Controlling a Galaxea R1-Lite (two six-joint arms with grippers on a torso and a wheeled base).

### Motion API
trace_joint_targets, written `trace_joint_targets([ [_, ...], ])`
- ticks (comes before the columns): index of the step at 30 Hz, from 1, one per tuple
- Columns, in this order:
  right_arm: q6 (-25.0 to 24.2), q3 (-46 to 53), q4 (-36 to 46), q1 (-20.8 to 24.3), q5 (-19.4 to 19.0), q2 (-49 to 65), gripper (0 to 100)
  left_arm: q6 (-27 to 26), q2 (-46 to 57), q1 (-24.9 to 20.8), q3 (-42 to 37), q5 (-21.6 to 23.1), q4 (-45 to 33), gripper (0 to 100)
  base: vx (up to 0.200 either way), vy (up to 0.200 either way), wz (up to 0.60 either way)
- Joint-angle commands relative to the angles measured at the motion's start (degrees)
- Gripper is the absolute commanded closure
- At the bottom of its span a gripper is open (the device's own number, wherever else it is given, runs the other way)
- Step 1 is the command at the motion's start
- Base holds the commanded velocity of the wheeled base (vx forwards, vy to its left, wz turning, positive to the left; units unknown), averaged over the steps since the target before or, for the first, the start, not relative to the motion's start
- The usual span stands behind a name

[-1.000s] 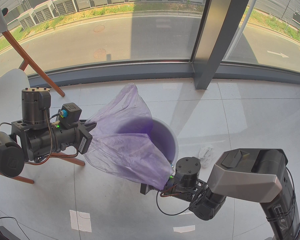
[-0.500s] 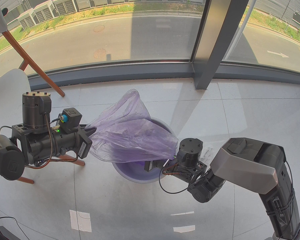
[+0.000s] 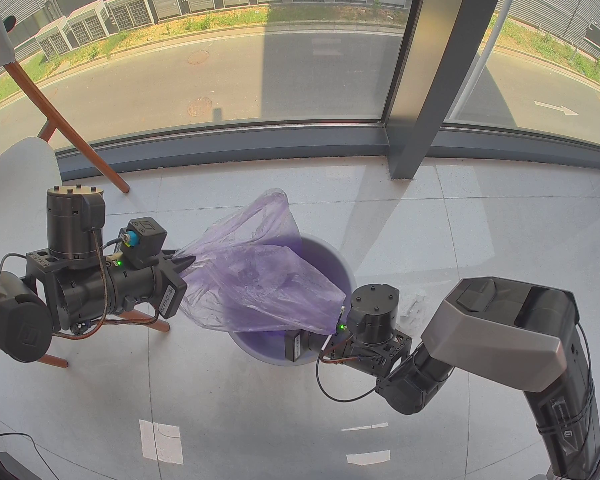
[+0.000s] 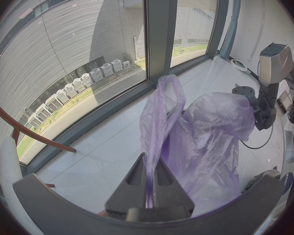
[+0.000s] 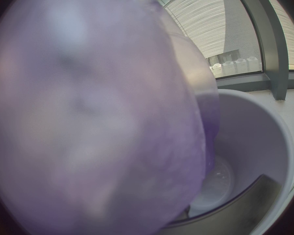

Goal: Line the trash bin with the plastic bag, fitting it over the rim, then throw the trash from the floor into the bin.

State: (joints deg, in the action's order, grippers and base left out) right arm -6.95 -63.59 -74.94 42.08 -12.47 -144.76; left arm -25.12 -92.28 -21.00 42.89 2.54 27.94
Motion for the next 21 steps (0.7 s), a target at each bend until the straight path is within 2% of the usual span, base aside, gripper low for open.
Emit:
trace_joint_targets([
  [1, -0.17, 7.78, 1.99, 2.92, -1.33, 8.09, 100, 0.08, -2.29, 0.0, 2.82, -0.25, 0.01, 100, 0.0, 0.0, 0.0],
  [9, -0.43, 22.45, 4.62, 6.26, -4.32, 17.94, 100, -0.1, -5.28, 0.0, 5.8, -0.43, -0.08, 100, 0.0, 0.0, 0.0],
  [10, -1.58, 27.81, 3.92, 7.66, -4.23, 20.4, 100, -0.89, -5.8, 0.0, 5.98, -0.34, -0.08, 100, 0.0, 0.0, 0.0],
  [17, -9.31, 45.13, 3.04, 12.94, -3.0, 33.41, 100, -2.03, -6.59, 0.0, 5.98, -0.07, -0.17, 100, 0.0, 0.0, 0.0],
  [21, -10.01, 53.22, 2.43, 12.76, -1.77, 39.82, 100, -2.65, -7.91, -0.09, 5.54, 0.1, -0.08, 100, 0.0, 0.0, 0.0],
])
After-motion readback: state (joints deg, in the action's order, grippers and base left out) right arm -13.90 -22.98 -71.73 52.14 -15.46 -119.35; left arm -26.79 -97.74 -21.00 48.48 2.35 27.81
